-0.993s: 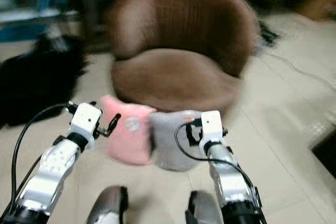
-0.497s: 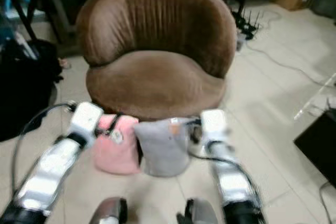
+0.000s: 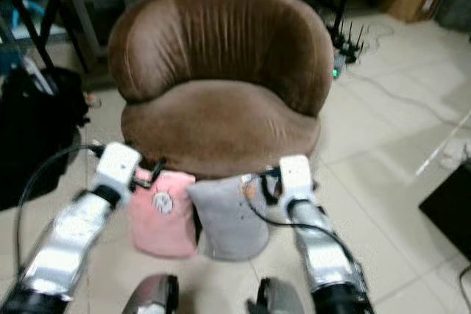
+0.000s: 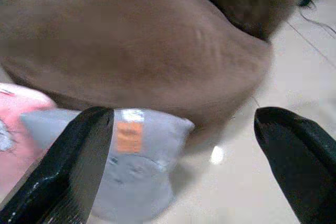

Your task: Move the pillow to the sofa from floor

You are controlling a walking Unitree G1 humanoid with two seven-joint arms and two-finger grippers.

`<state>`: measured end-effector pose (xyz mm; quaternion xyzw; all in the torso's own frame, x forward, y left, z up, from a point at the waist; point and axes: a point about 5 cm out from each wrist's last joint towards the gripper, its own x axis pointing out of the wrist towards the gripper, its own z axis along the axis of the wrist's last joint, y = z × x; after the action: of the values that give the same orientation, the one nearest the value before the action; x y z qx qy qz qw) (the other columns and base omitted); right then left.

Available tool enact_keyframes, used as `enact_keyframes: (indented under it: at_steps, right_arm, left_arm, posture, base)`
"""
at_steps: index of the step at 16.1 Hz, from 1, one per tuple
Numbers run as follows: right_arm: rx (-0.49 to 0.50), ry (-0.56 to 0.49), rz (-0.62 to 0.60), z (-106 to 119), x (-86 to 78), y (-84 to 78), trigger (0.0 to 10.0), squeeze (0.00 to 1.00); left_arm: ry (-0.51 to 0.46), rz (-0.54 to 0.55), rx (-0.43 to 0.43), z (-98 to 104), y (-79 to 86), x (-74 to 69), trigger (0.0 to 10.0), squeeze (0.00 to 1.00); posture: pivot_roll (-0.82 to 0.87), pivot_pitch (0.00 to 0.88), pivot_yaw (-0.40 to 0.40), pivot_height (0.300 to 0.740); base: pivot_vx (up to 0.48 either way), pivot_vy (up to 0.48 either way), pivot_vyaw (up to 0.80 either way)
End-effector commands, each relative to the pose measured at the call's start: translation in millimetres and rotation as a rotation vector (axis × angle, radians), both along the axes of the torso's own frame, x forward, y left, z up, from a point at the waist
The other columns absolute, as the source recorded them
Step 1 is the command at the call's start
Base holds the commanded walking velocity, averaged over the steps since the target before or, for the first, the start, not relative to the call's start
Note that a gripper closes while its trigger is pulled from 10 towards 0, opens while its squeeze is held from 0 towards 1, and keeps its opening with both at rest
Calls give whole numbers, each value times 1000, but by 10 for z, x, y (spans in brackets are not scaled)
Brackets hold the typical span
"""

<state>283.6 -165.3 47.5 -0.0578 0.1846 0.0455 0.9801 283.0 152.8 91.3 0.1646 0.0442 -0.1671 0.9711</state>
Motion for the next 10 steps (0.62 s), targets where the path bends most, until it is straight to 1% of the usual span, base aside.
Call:
enact_keyframes:
  at_steps: [1, 2, 3, 7, 10]
  right_arm:
    - [9, -7, -13, 34, 16, -7, 10000, 0]
    - [11, -4, -15, 32, 14, -9, 10000, 0]
    - [11, -4, -15, 31, 13, -9, 10000, 0]
    - [8, 0, -12, 21, 13, -7, 10000, 0]
    - [1, -3, -3, 23, 18, 5, 10000, 0]
  left_arm:
    - [-7, -4, 11, 24, 17, 6, 10000, 0]
    - [-7, -5, 10, 24, 17, 5, 10000, 0]
    - [-7, -5, 10, 24, 18, 4, 10000, 0]
    - [-4, -6, 8, 15, 18, -1, 10000, 0]
    - [-2, -8, 7, 8, 16, -7, 10000, 0]
  posture:
    - [46, 0, 10, 630]
    - [46, 0, 10, 630]
    - [46, 0, 10, 630]
    - [43, 0, 10, 630]
    - [45, 0, 7, 630]
  base:
    - [311, 0, 0]
    - [311, 0, 0]
    - [311, 0, -519]
    - [310, 0, -748]
    - [311, 0, 0]
